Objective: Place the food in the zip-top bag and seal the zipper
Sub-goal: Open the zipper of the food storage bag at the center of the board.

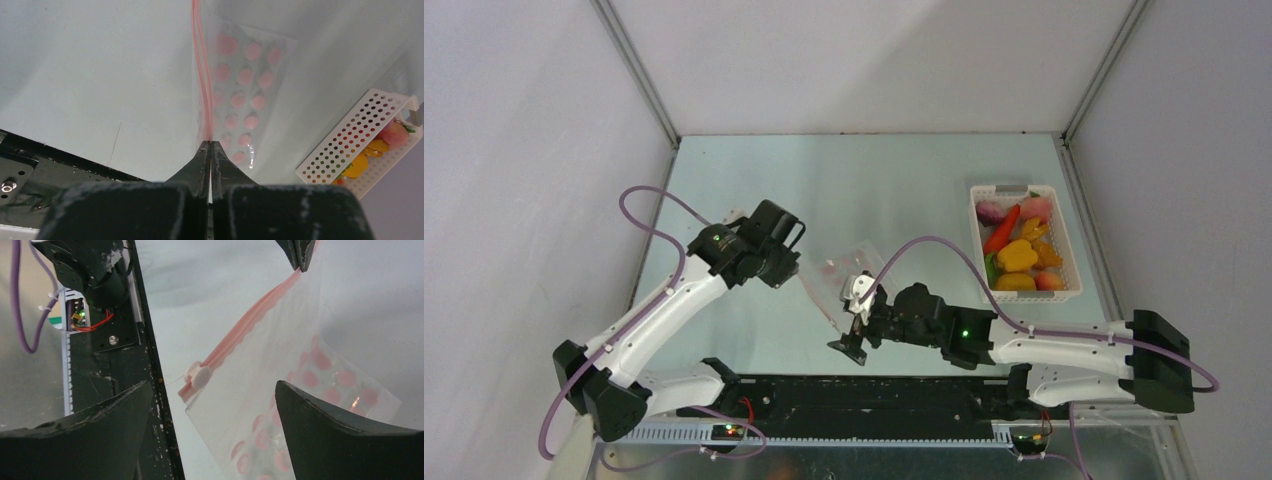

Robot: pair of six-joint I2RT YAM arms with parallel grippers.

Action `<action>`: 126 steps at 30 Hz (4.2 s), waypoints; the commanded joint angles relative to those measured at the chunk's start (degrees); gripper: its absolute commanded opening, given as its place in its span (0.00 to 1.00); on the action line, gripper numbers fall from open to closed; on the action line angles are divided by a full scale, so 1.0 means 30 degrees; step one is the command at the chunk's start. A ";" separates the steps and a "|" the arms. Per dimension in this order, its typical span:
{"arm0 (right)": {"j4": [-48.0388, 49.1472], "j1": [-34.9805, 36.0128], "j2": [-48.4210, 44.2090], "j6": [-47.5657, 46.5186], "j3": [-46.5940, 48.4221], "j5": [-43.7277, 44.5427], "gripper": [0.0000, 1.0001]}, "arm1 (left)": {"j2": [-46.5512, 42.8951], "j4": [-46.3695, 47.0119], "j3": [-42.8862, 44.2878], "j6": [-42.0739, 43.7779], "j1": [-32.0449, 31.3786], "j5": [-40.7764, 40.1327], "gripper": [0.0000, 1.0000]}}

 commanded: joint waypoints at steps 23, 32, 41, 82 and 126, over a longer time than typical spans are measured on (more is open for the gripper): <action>0.4119 0.0049 -0.1759 0.1176 -0.2009 0.8877 0.00 | -0.3585 0.9323 -0.0460 1.0849 -0.1305 0.1268 0.99; 0.3934 0.0215 -0.2039 0.1657 -0.2412 0.9711 0.00 | -0.3586 0.7863 -0.1330 1.1319 -0.1296 0.0425 1.00; 0.4108 0.0761 -0.1172 0.2177 -0.2416 1.0050 0.00 | -0.2637 0.8508 -0.2562 1.0037 -0.1292 0.0941 1.00; 0.5668 0.1820 -0.0222 0.1338 -0.2416 1.0266 0.00 | 0.0461 0.6970 -0.2286 0.7275 -0.1146 0.1738 0.85; -0.2009 -0.5238 -0.8070 1.4556 -0.2401 0.6775 1.00 | 0.8191 0.5945 0.9808 2.2721 -0.1481 0.1208 0.00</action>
